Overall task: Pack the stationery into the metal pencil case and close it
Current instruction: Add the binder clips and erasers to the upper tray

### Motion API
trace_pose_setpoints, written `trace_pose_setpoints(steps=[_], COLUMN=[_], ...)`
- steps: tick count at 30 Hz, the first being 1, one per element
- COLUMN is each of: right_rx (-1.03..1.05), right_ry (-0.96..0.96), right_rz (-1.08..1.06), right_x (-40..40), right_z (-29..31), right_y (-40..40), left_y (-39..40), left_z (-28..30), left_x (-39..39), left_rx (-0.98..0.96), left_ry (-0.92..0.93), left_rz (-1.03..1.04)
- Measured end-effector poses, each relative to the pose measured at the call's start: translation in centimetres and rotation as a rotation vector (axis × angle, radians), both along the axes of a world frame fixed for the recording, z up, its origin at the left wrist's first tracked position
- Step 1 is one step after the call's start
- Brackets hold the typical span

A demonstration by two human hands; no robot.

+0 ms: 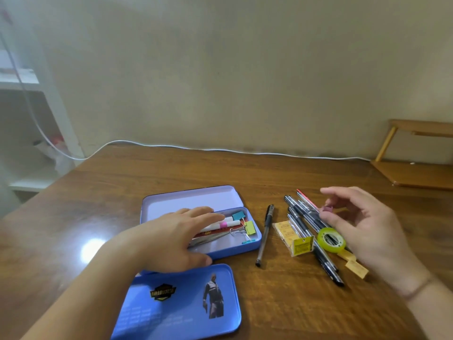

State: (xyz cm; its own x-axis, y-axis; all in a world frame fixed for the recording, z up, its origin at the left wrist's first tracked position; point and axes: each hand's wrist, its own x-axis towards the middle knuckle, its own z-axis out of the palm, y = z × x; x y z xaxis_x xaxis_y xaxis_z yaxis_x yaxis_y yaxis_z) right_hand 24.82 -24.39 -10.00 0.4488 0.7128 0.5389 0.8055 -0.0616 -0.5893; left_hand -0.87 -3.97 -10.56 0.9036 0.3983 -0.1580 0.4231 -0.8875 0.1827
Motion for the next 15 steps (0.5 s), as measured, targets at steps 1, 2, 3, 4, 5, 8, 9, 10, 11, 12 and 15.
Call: trace_pose_setpoints(steps=[1,2,3,4,5,8,9,10,11,12,15], right_rx=[0.013,0.002,-0.022,-0.048,-0.073,-0.109,-0.121,-0.141,-0.172,-0.209,-0.321], right_ry=[-0.036,-0.102,-0.173,-0.226,-0.255,-0.278,-0.277,-0.275,-0.278,-0.287,-0.311], right_rz=[0.078,0.161,0.246,0.317,0.363,0.377,0.357,0.337,0.322,0.314,0.283], right_x=[-1.4,-2.8,-4.0,-5.0,-5.7,-7.2,-7.3,-7.4,-7.3,-7.3,-7.3], right_z=[0.5,1.0,1.3,1.5,1.6,1.2,0.9,0.6,0.4,0.2,0.2], right_y=[0.3,0.8,1.4,2.2,3.0,5.2,5.8,6.2,6.4,6.6,7.2], left_y=[0.1,0.2,0.3,0.5,0.7,1.0,1.1,1.1,1.2,1.3,1.5], left_z=[0.0,0.0,0.0,0.1,0.1,0.3,0.3,0.4,0.4,0.5,0.6], left_x=[-0.1,-0.1,-0.2,-0.3,-0.4,-0.7,-0.8,-0.9,-1.0,-1.0,-1.1], left_rx=[-0.004,-0.01,-0.019,-0.031,-0.044,-0.08,-0.088,-0.093,-0.096,-0.098,-0.094], left_ry=[-0.003,-0.004,-0.007,-0.01,-0.012,-0.023,-0.032,-0.037,-0.04,-0.041,-0.038], left_rz=[-0.005,-0.01,-0.013,-0.012,-0.009,0.008,0.014,0.021,0.027,0.031,0.032])
